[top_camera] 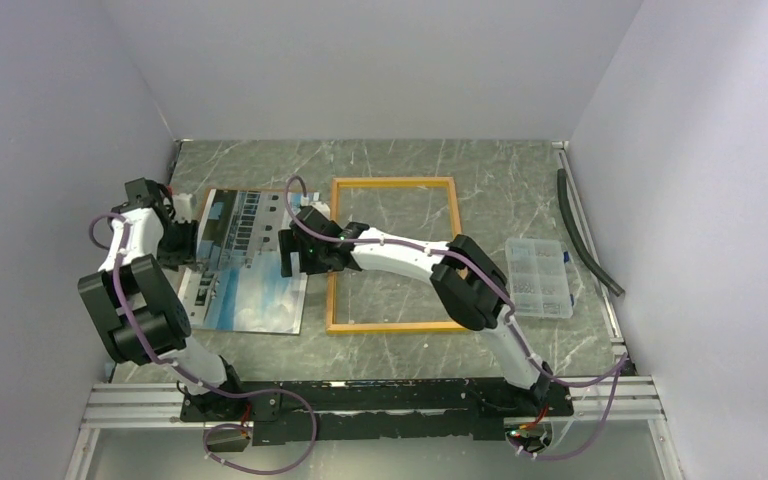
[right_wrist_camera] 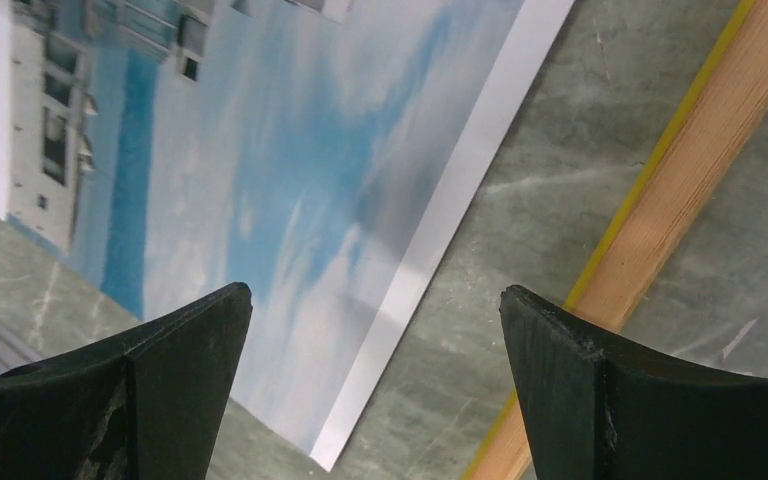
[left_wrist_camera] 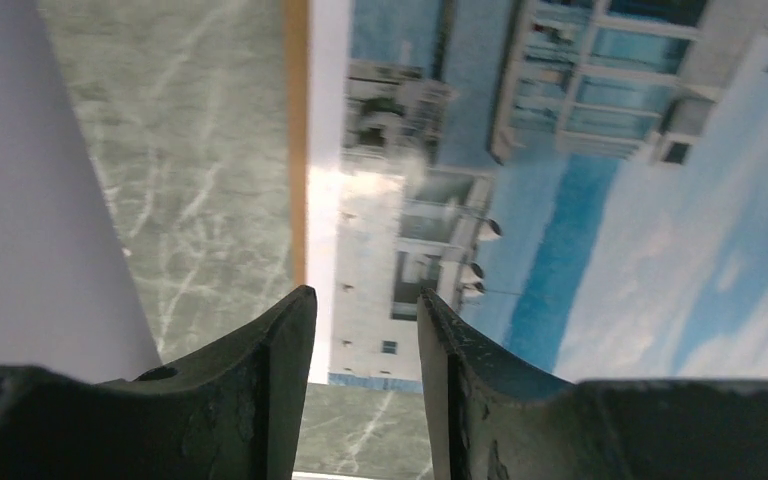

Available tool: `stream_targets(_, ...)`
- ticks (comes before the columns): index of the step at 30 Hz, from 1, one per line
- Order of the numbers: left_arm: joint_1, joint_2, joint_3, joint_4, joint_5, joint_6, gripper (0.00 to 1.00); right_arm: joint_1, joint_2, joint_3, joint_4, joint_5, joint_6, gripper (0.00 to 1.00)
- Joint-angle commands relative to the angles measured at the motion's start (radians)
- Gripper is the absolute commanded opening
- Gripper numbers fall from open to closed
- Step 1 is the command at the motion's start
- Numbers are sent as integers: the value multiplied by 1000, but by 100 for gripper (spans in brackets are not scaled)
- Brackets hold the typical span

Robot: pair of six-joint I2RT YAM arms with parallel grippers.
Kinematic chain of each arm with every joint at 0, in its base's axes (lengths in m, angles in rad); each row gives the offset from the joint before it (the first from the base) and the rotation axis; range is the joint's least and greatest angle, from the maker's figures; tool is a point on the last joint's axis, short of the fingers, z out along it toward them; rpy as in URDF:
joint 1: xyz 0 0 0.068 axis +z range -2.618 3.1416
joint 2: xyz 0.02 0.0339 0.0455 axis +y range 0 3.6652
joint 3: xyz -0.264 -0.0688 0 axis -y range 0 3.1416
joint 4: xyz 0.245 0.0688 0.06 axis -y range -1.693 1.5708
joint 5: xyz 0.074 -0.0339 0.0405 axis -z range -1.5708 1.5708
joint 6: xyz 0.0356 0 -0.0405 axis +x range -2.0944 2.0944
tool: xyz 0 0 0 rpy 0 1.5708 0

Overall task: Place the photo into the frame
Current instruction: Place the photo frame item in the photo frame, then pick up the photo at the center of the board.

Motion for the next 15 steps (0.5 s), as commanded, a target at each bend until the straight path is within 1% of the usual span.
stream_targets(1,54,14,20,102,-49,12,47,-1,31,67,-32,20,-7,99)
stream_targets(6,85,53,45,146,-49,4,47,-2,69,82,-46,69,-4,99)
stream_targets(8,89,79,48,170,-83,-1,47,-1,91,102,-54,78,-3,99)
stream_targets(15,88,179,26,232,-77,-14,46,-20,144,152,-80,112,12,99)
